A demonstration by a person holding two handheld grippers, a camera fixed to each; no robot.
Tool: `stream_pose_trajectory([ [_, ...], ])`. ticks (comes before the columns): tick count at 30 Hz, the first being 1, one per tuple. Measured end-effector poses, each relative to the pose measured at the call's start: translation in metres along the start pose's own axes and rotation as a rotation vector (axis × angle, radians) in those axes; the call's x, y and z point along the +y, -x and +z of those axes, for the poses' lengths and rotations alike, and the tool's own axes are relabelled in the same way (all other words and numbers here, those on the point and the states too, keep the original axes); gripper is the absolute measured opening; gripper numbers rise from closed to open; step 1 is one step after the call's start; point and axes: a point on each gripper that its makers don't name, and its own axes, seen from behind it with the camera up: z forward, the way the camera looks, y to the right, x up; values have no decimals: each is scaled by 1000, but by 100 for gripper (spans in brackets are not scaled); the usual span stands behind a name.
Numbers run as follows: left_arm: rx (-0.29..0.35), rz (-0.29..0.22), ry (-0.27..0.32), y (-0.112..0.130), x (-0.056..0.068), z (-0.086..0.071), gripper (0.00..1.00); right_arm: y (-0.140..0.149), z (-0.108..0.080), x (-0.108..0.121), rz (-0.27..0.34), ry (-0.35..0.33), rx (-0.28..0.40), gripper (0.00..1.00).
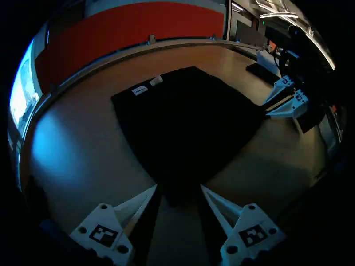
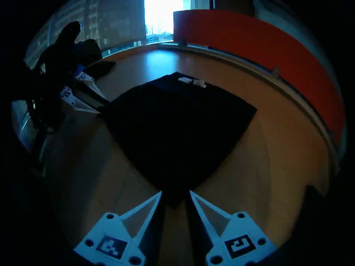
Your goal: Fold towel
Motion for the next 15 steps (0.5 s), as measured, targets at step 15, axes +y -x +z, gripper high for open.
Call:
stream_pose_trajectory([
  [15, -14, -30, -5, -6, 0, -4, 12, -15, -7, -5, 3, -4, 22, 13],
])
